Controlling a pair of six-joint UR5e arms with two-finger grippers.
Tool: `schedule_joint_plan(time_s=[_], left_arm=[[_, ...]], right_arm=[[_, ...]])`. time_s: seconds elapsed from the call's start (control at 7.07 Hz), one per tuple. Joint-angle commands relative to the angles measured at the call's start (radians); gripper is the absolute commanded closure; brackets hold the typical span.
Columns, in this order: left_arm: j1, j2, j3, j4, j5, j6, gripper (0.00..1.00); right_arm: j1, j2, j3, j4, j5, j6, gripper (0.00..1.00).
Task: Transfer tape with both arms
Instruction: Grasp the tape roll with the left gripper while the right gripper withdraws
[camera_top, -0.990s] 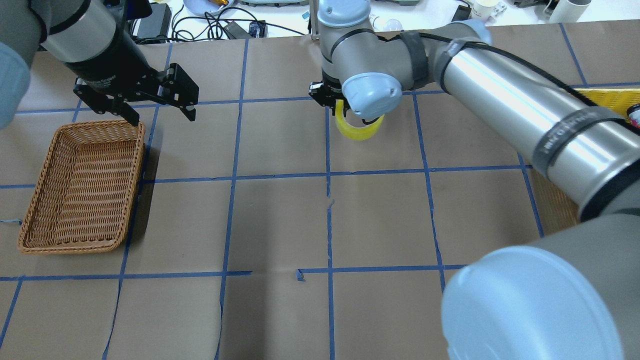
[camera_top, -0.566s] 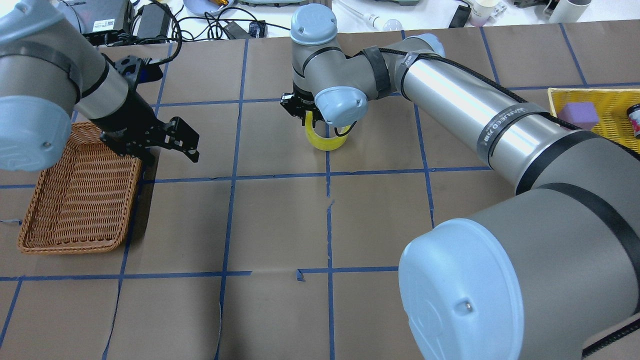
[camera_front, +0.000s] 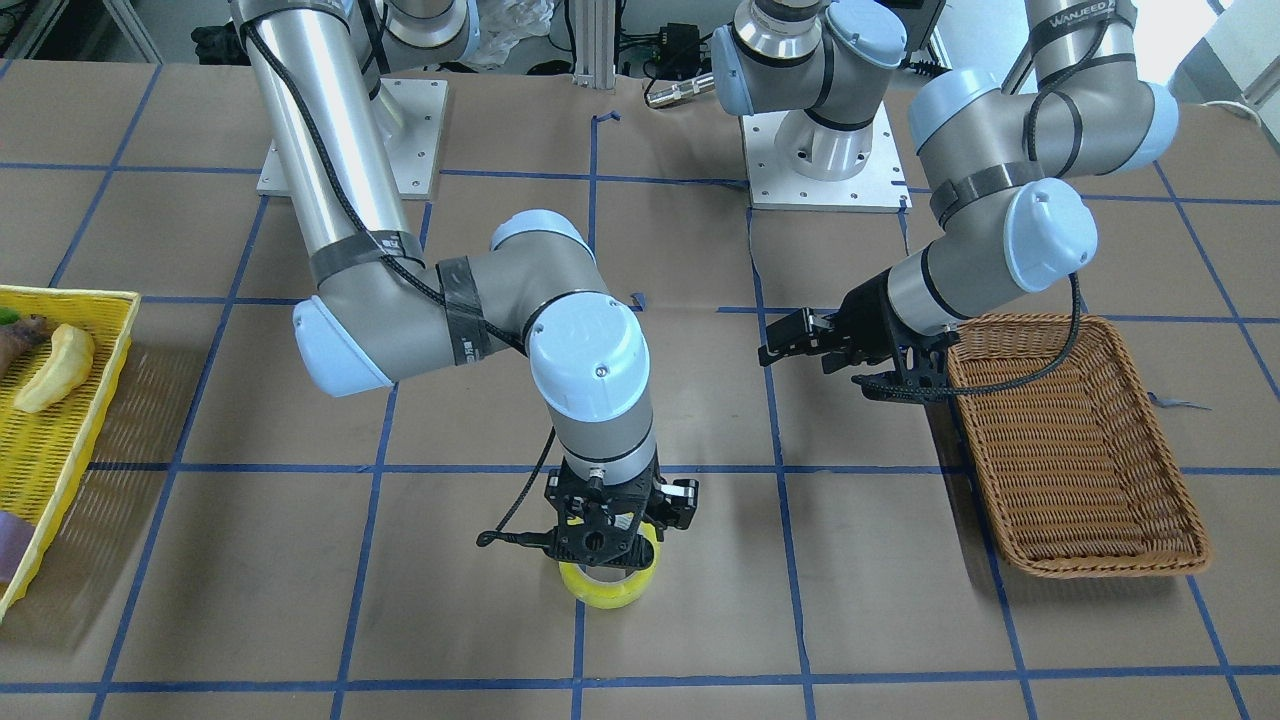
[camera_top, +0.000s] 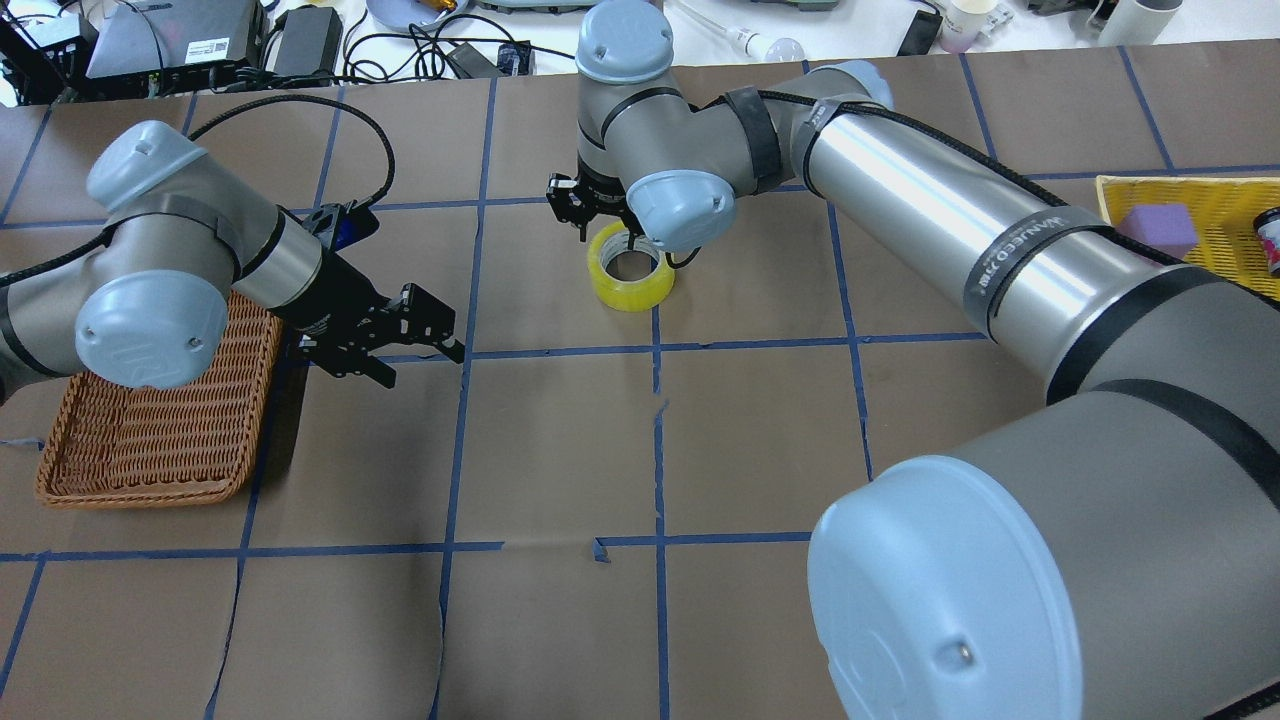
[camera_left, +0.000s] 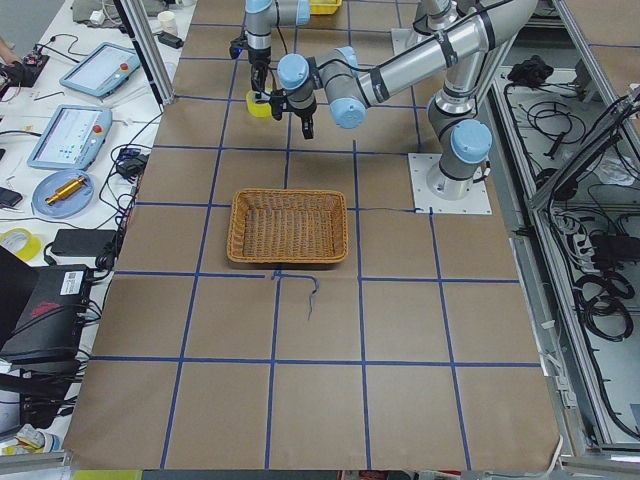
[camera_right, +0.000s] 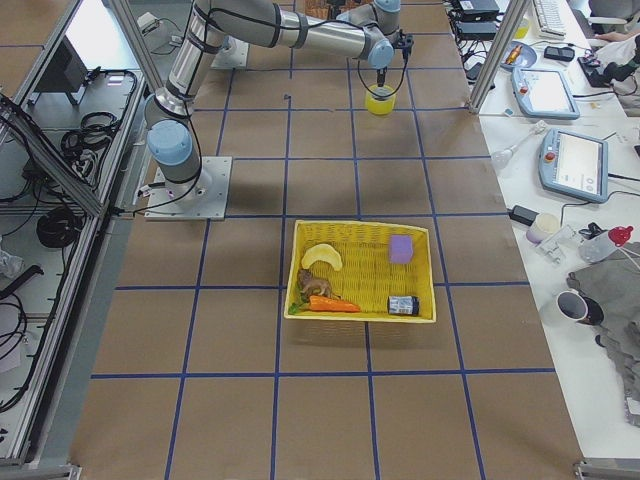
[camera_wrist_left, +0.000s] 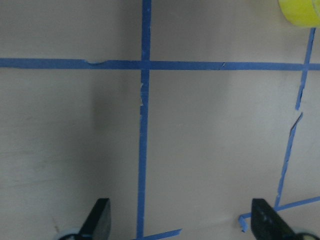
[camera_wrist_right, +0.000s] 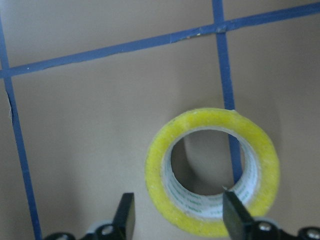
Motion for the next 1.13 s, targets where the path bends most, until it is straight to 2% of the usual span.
schedule_joint_plan(time_s=[0.0,0.14,0.42,0.71,0.85,0.99], left_arm=[[-0.003,-0.068,-0.004,0.042,-0.16,-0.112,0.0],[-0.006,-0.114,-0.004,0.11,-0.183,-0.261,0.0],[-0.041,-0.165,0.017,0.258,-0.189,-0.426,0.0],[-0.081,-0.223,0.023,0.4,-0.2,-0.483,0.07],[-0.104,-0.247,0.035,0.486,-0.221,-0.581,0.02],[-0.155,-0.279,0.092,0.502,-0.183,-0.651,0.02]], right_arm=[[-0.104,-0.13,0.008,0.217,-0.058,-0.202,0.0],[-0.197,-0.197,0.02,0.334,-0.066,-0.295,0.0],[-0.331,-0.344,0.074,0.484,-0.075,-0.5,0.0],[-0.408,-0.51,0.132,0.627,-0.083,-0.681,0.0],[-0.427,-0.544,0.135,0.66,-0.083,-0.69,0.0],[-0.424,-0.549,0.135,0.66,-0.083,-0.69,0.0]])
